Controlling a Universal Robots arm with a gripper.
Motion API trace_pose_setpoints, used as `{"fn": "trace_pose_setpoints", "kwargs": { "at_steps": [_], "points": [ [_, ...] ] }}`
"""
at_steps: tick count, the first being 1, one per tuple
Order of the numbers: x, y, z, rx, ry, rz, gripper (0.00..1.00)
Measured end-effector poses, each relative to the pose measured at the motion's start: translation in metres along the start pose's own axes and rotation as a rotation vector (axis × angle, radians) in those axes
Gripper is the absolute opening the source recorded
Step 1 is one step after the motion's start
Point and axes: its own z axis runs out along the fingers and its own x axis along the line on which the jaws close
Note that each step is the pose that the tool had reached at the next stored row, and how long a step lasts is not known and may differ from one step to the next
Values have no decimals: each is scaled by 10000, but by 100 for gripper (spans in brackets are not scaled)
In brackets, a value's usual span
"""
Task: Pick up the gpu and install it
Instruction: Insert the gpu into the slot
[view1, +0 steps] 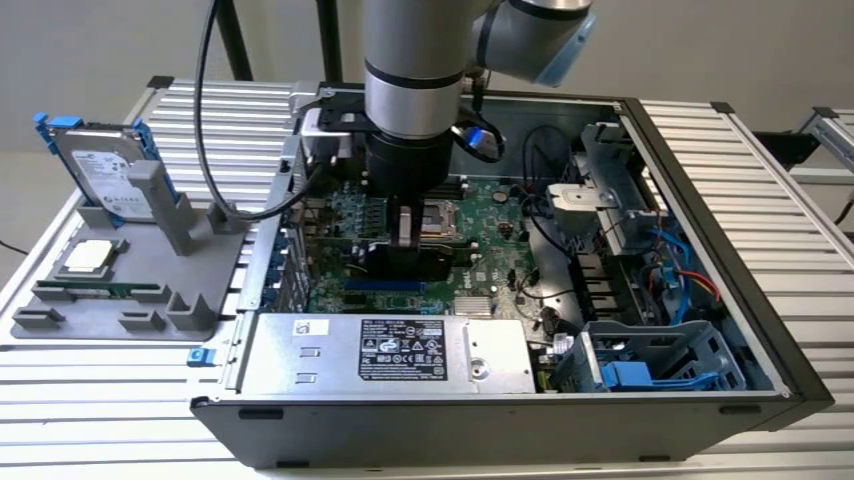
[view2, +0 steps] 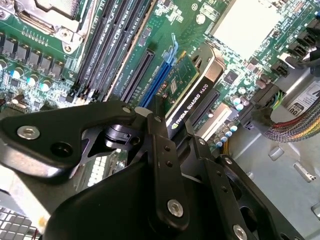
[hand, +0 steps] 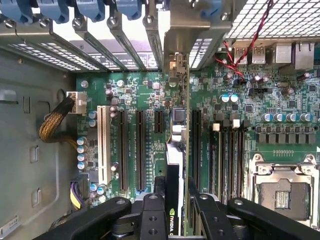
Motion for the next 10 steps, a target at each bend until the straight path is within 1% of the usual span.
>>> {"fn": "trace_pose_setpoints", "kwargs": {
  "at_steps": [3, 6, 7, 10],
  "points": [
    [7, 15, 1, -7, 2, 0, 0],
    [12, 8, 2, -5, 1, 1, 0],
    [11, -3, 2, -7, 1, 1, 0],
    [10, -62, 1, -36, 1, -1, 0]
  ]
}}
